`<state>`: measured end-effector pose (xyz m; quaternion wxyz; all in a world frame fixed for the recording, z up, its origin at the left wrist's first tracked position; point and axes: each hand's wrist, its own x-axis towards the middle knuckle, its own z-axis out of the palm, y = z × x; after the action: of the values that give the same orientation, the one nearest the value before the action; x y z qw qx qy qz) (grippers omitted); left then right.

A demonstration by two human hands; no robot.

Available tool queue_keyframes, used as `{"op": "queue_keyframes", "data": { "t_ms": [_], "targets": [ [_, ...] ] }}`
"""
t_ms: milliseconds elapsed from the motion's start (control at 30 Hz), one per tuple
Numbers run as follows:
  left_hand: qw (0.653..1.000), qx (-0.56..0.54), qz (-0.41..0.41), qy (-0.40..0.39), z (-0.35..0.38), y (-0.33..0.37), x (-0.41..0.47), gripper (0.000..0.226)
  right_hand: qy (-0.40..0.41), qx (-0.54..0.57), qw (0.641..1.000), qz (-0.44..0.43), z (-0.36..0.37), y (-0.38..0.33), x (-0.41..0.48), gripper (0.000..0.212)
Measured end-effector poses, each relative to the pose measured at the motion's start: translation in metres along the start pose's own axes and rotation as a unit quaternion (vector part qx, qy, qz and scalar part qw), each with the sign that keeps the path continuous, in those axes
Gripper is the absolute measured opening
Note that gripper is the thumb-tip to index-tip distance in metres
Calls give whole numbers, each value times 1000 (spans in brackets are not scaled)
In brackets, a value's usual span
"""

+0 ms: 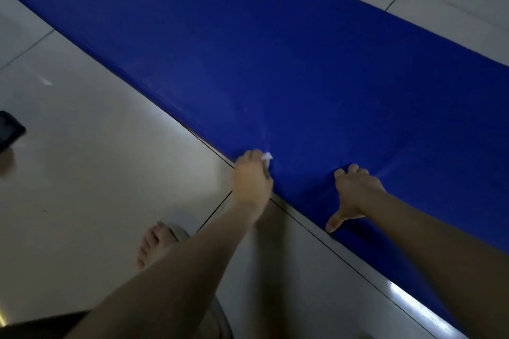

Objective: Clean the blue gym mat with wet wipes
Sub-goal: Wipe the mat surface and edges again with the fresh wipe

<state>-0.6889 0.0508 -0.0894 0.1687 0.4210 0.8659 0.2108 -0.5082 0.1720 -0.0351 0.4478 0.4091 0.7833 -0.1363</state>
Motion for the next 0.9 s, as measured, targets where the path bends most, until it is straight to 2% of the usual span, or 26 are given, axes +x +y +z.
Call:
{"op": "queue_keyframes", "data": {
  "t_ms": [100,167,233,367,433,500,600,700,800,900],
  "targets": [
    [992,30,113,-50,16,19,-34,22,-1,-2,1000,5,-1,-1,0,137],
    [977,71,186,-79,14,14,-28,16,2,-2,1000,4,1,-1,1,136],
    [961,128,231,-89,6,-2,-8,21,3,0,1000,0,2,1,2,137],
    [973,207,103,13,-31,-44,53,35,2,-1,1000,-2,3,1,4,139],
    [974,218,46,36,-43,-61,76,41,1,-4,1000,2,3,0,3,139],
    [983,176,0,40,-43,-60,79,38,-1,-5,1000,3,1,-1,3,138],
    [993,104,-36,39,-23,-32,46,20,-2,-2,1000,3,1,-1,3,138],
    [999,52,1,6,5,-7,-1,20,-3,1,1000,4,1,-2,4,139],
    [994,42,84,-53,23,16,-43,27,1,1,1000,2,1,-1,3,141],
    [976,68,179,-99,25,18,-47,31,6,3,1000,-2,1,1,2,140]
  ]
}}
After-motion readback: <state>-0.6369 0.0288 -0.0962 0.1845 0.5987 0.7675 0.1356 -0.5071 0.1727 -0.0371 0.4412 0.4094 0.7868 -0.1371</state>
